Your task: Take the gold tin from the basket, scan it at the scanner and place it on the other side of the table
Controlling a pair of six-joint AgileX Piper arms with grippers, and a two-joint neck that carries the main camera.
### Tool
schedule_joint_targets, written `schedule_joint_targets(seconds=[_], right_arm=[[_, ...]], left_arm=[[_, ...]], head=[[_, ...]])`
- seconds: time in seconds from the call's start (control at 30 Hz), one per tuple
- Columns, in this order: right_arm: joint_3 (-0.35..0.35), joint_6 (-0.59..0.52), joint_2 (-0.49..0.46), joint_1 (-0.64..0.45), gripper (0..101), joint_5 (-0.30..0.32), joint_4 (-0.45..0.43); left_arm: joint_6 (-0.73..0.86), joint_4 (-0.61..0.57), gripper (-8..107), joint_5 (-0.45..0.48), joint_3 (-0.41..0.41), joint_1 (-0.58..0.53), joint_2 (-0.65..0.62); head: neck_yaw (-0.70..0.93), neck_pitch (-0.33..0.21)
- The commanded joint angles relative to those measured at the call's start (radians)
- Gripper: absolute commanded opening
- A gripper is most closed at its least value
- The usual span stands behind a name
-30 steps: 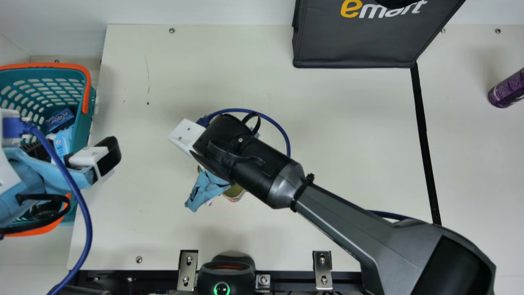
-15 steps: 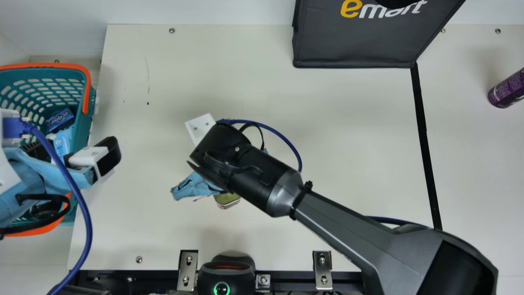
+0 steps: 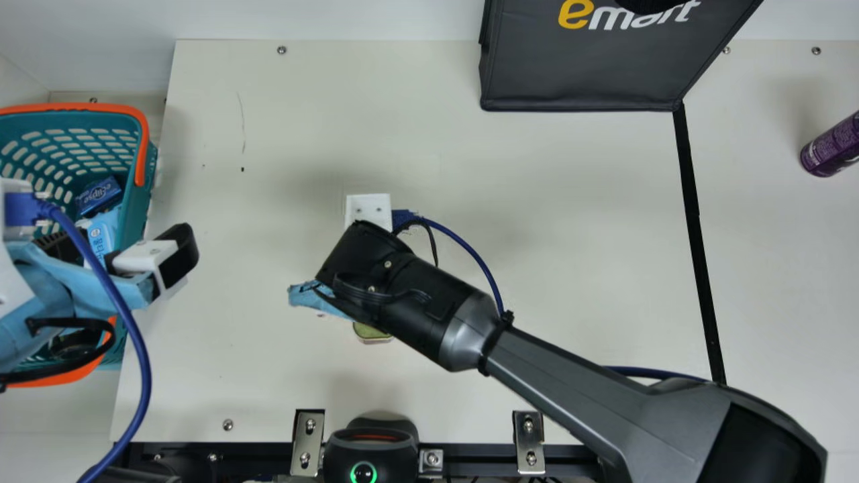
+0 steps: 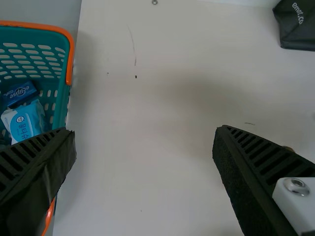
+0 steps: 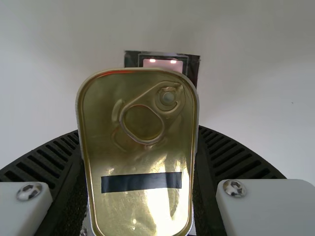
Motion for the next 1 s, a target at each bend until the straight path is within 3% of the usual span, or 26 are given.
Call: schedule_joint_targets(seconds=[0.0,0.23,0.43,0.7,0.97], right_arm=[[0.005,0.085,-0.003,0.002,0,0.001,-0.009],[0.019,0.186,-0.016,0.008,0,-0.001,-0.035],[0.044,0.162,-0.042,-0.003,0,-0.028,-0.045],[0.155,-0.078,-0.132,-0.077,0,-0.144,-0.008],[0.312,-0.439,-0.258,-0.212,0,-0.251,0.084]], left_arm=[[0.000,0.000,90,0.000,0.000,0.000,0.000],[0.000,0.000,90,0.000,0.000,0.000,0.000],[0.000,0.000,90,0.000,0.000,0.000,0.000],[0.000,0.000,90,0.000,0.000,0.000,0.000],[0.000,0.000,90,0.000,0.000,0.000,0.000]], head=[[0.002,-0.029],[-0.022,-0.029],[-0.161,-0.029],[-0.347,-0.029],[-0.347,-0.029]])
